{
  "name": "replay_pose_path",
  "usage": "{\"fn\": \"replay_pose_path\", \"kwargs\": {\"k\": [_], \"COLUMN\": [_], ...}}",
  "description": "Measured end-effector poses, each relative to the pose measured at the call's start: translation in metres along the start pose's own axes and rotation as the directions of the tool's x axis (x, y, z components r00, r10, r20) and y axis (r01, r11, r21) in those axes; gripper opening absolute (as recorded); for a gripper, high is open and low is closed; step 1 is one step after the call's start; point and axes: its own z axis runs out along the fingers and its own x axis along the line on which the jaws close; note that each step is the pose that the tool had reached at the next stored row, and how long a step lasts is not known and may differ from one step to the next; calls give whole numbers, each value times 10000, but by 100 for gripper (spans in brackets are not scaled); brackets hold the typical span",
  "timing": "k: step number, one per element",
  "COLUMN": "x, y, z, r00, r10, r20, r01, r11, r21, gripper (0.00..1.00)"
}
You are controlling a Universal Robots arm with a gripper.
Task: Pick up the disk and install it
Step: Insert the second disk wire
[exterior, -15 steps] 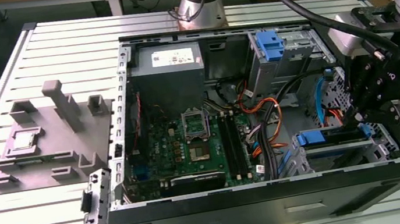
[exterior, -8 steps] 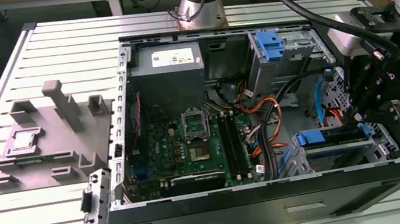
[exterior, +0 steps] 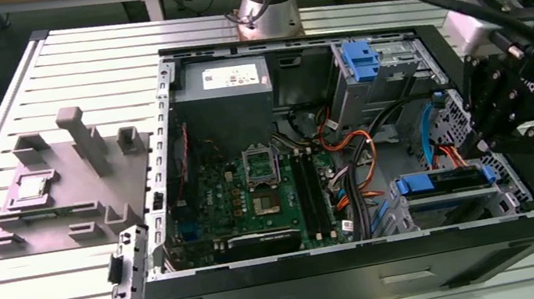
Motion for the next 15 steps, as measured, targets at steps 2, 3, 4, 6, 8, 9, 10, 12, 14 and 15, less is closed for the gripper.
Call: {"fn": "replay_pose_path", "kwargs": {"k": [2,3,4,6,8,9,10,12,14,15], "x": [-13,-22,-29,-51,-83,-107,-133,-180,-219,-239], "y": [2,3,4,6,7,9,10,12,14,16], "z": [-46,-70,-88,-114,-121,-122,-122,-122,-123,-122], "r00": [10000,10000,10000,10000,10000,10000,10000,10000,10000,10000], "r10": [0,0,0,1,0,0,0,-1,-1,0], "r20": [-1,-1,-2,0,-2,-4,-6,-6,-7,-6], "r01": [0,0,0,-1,0,0,0,1,1,0], "r11": [10000,10000,10000,10000,10000,10000,10000,10000,10000,10000], "r21": [-10,-16,-21,-37,-43,-43,-43,-43,-43,-43], "gripper": [10,10,10,10,10,10,10,10,10,10]}}
